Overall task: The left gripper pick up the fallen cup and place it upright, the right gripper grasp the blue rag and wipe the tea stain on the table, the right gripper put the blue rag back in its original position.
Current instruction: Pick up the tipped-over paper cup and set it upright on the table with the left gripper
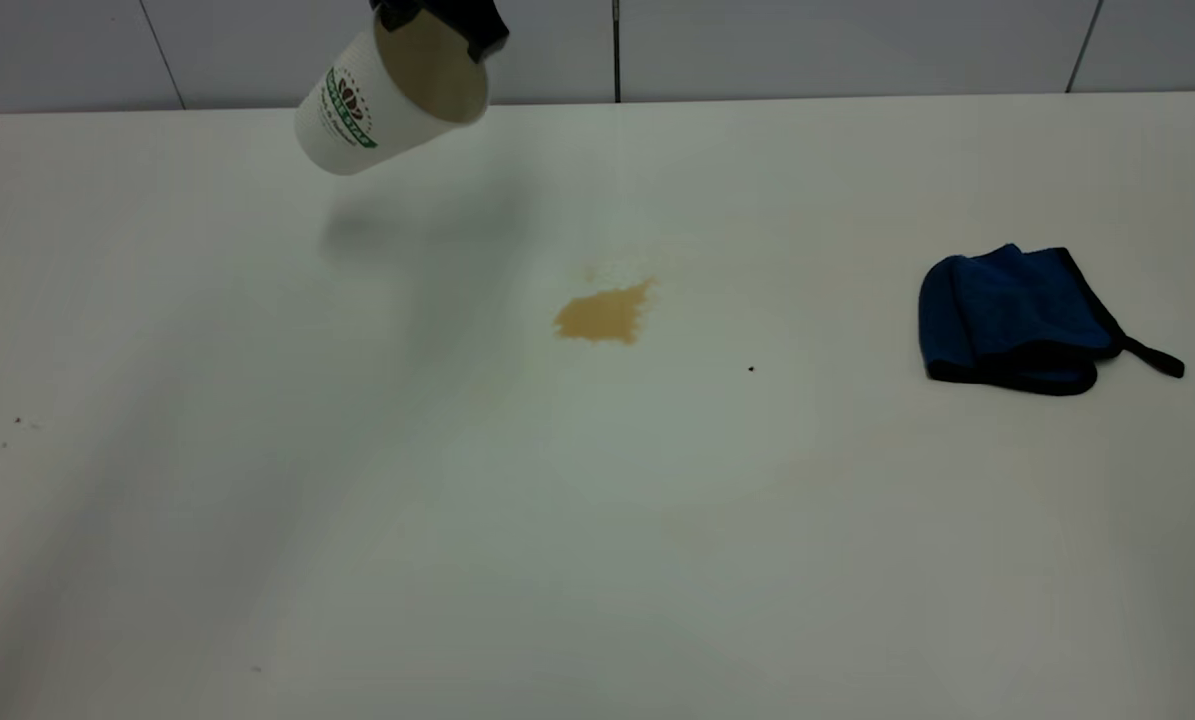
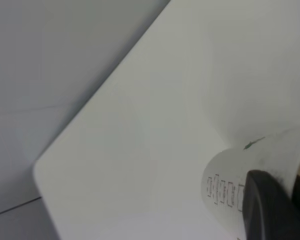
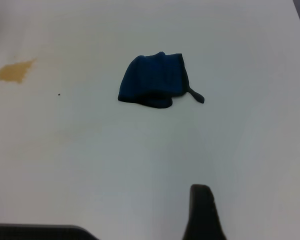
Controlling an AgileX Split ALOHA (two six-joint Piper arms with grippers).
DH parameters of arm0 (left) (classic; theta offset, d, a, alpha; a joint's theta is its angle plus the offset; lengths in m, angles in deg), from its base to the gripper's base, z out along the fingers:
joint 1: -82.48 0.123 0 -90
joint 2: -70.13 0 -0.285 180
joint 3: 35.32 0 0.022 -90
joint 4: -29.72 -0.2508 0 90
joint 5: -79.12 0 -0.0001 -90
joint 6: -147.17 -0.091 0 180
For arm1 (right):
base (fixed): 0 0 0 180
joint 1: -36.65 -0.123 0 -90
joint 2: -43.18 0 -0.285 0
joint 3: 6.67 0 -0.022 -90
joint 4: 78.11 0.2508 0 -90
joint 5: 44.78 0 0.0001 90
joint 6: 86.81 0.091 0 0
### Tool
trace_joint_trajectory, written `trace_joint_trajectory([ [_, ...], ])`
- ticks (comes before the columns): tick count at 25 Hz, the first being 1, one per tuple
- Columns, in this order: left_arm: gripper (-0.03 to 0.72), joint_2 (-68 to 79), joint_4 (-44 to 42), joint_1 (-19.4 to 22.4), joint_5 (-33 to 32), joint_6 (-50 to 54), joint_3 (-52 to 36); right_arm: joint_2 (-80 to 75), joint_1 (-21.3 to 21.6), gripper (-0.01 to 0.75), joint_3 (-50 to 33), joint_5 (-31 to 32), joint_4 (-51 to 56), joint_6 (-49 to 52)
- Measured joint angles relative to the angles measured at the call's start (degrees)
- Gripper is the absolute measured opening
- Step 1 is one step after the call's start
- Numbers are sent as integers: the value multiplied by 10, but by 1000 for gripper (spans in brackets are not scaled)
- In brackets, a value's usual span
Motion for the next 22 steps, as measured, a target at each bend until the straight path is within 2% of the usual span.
trace_joint_trajectory([
  [4,14,-11,170,57,24,-76,1,0,0,563,0,0,0,0],
  [11,14,-11,514,137,42,-302,1,0,0,563,0,0,0,0],
  [16,14,5,643,168,56,-402,3,0,0,563,0,0,0,0],
  [22,14,42,690,184,65,-441,3,0,0,563,0,0,0,0],
])
